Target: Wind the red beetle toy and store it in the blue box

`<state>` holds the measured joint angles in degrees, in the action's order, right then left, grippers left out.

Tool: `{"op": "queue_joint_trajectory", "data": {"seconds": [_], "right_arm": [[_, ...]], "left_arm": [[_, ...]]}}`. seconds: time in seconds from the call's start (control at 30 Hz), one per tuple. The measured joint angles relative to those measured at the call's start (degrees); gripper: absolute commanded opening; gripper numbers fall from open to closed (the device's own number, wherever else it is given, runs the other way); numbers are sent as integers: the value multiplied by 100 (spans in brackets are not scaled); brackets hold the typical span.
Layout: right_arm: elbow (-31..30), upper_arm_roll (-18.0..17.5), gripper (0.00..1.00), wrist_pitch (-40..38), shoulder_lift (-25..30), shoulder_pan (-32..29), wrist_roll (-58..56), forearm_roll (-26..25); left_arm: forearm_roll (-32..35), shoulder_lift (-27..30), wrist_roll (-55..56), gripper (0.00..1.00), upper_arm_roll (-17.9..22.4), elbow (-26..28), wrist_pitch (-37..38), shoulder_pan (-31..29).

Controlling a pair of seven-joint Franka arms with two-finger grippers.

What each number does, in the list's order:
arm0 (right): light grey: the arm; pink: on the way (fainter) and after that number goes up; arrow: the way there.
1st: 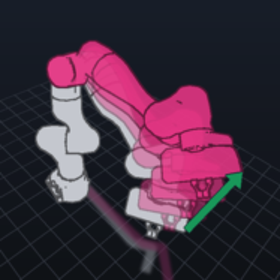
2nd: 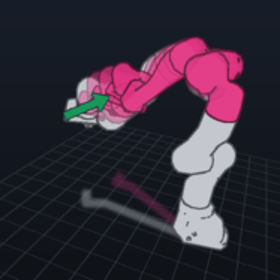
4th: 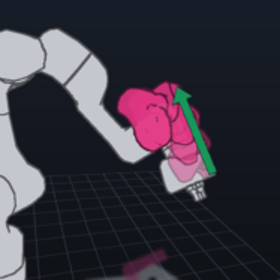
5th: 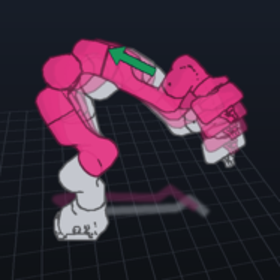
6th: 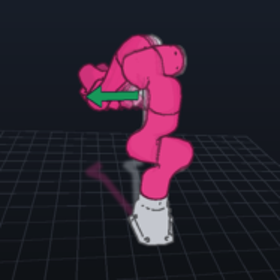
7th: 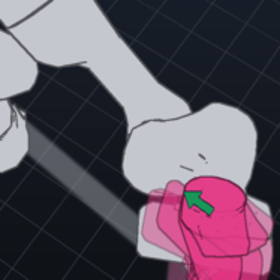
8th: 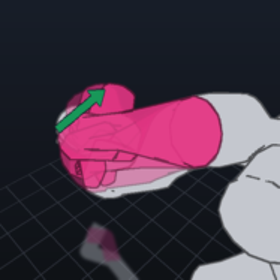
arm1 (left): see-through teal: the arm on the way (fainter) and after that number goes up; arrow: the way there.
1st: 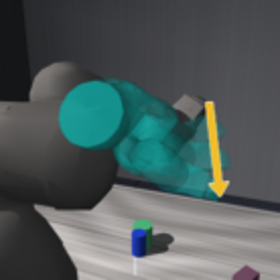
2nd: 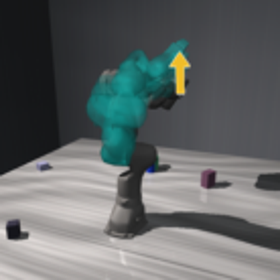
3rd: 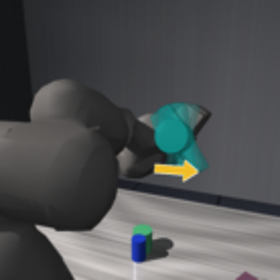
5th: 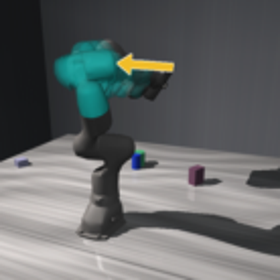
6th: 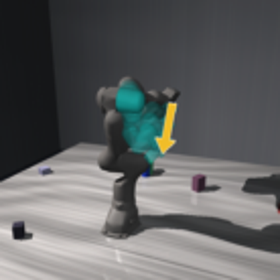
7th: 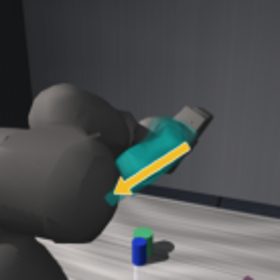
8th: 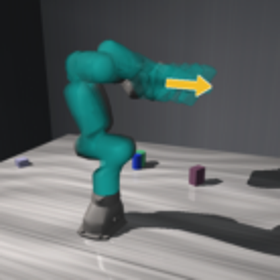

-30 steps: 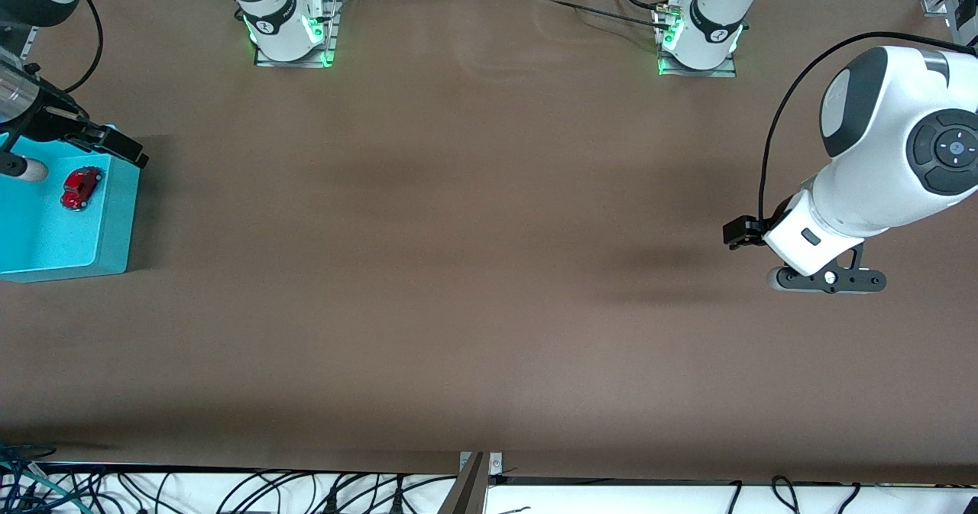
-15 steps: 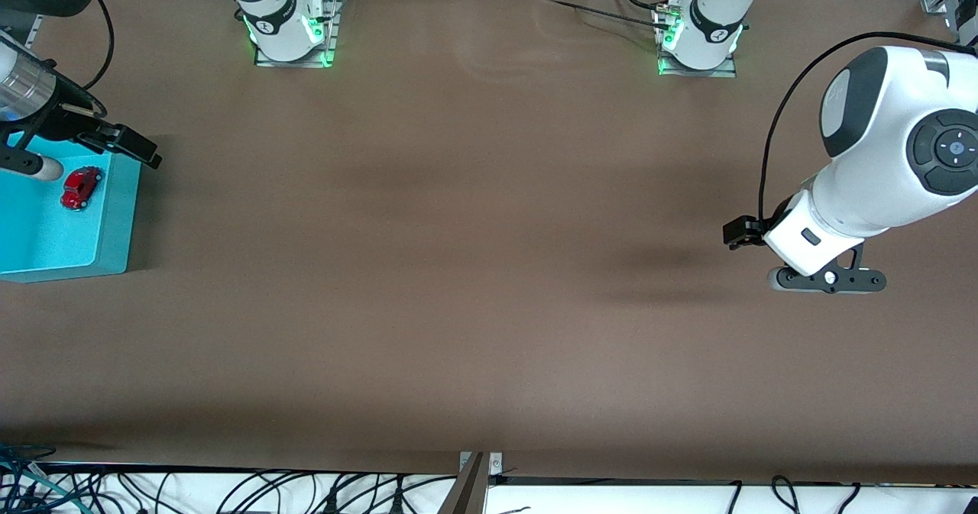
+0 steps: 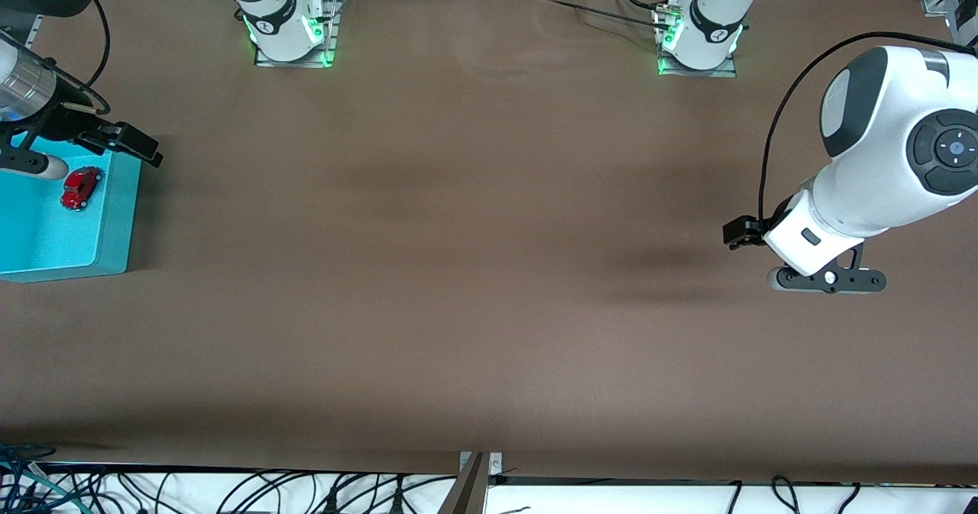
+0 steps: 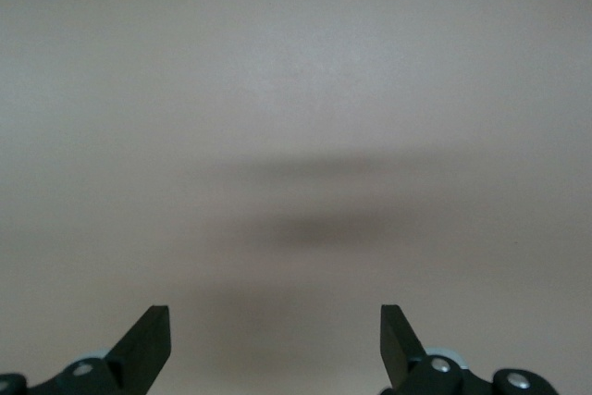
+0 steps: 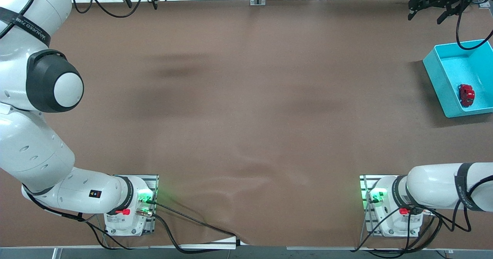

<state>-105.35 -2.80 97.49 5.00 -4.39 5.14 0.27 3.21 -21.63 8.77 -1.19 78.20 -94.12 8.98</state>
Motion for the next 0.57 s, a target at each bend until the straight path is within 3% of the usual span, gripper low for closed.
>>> {"op": "queue_joint_trajectory", "data": {"seconds": [0.57], "right_arm": [[96, 9, 100, -160, -73, -5, -233, -23]], "left_arm": [[0, 0, 0, 100, 0, 0, 0, 0]]}}
